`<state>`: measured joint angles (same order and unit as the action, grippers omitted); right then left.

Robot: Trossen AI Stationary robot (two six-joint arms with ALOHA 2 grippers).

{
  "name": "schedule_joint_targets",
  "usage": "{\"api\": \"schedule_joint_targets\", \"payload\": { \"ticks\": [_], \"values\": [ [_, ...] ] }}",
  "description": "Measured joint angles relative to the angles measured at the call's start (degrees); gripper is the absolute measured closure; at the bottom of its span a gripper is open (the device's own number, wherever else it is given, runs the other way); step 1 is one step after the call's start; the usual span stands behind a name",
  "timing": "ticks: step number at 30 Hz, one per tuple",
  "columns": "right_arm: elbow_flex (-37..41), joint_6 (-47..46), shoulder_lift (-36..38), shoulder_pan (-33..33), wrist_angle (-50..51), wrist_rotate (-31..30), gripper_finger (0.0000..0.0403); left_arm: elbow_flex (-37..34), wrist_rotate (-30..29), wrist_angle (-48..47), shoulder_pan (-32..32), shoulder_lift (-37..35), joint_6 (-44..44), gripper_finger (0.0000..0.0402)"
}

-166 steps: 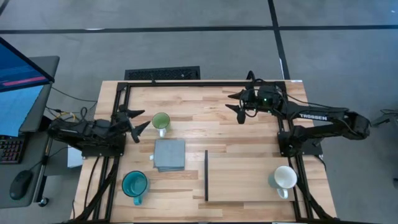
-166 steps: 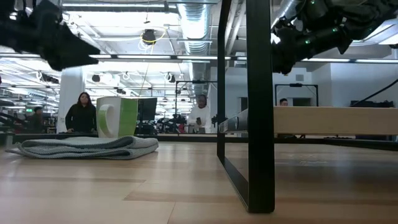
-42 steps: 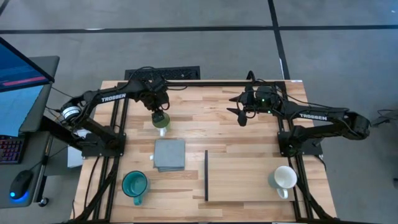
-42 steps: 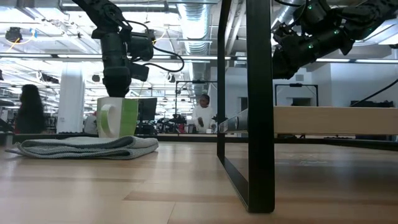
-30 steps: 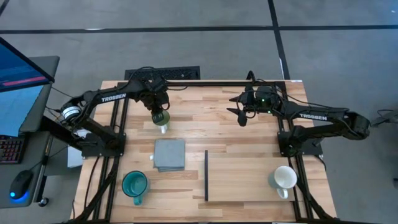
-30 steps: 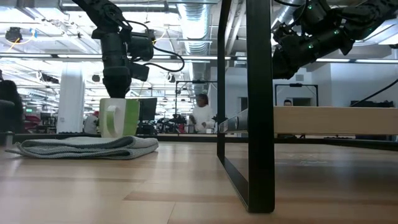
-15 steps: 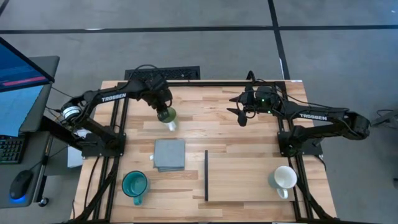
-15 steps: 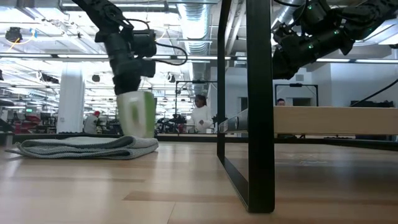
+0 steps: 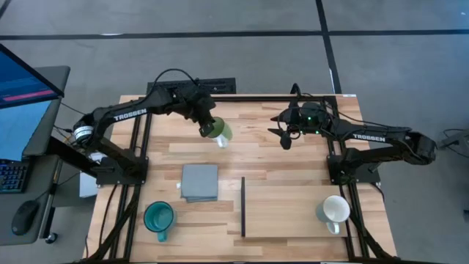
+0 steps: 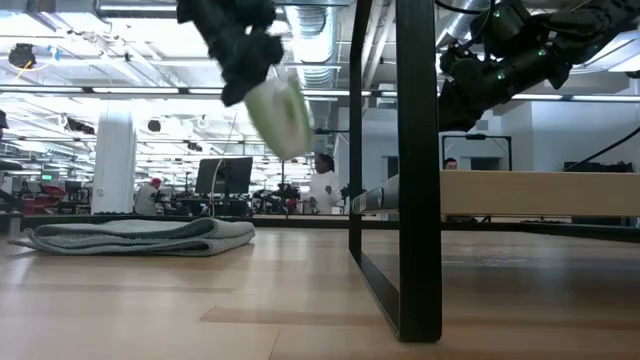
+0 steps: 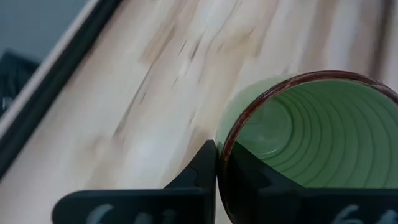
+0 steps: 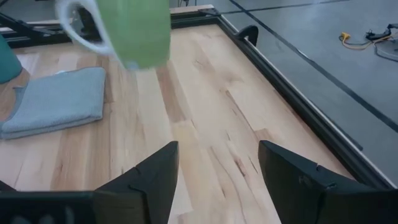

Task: Stack small to large cups/mugs on shelf
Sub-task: Put the green mug on the shelf

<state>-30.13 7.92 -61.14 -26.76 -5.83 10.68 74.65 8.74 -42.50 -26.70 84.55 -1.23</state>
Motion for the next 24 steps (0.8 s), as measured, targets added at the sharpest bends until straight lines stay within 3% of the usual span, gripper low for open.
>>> {"api": "schedule_joint_targets", "payload": {
  "ticks": [11,16,24],
  "values": [
    [0.0,-4.0,3.6,-3.8,6.2,-0.2,0.0159,7.6,-4.0,-0.3,7.6,1.3,-2.5,0.0399],
    [0.0,-4.5,9.4,-5.9,13.2,-0.2,0.0159,13.9,-4.8,-3.5,8.4,9.4,-2.6,0.0399],
    [0.0,-5.1,19.3,-6.2,24.8,-0.2,0.0159,33.6,-4.7,-9.7,10.2,25.7,0.1,0.0399]
  ]
}}
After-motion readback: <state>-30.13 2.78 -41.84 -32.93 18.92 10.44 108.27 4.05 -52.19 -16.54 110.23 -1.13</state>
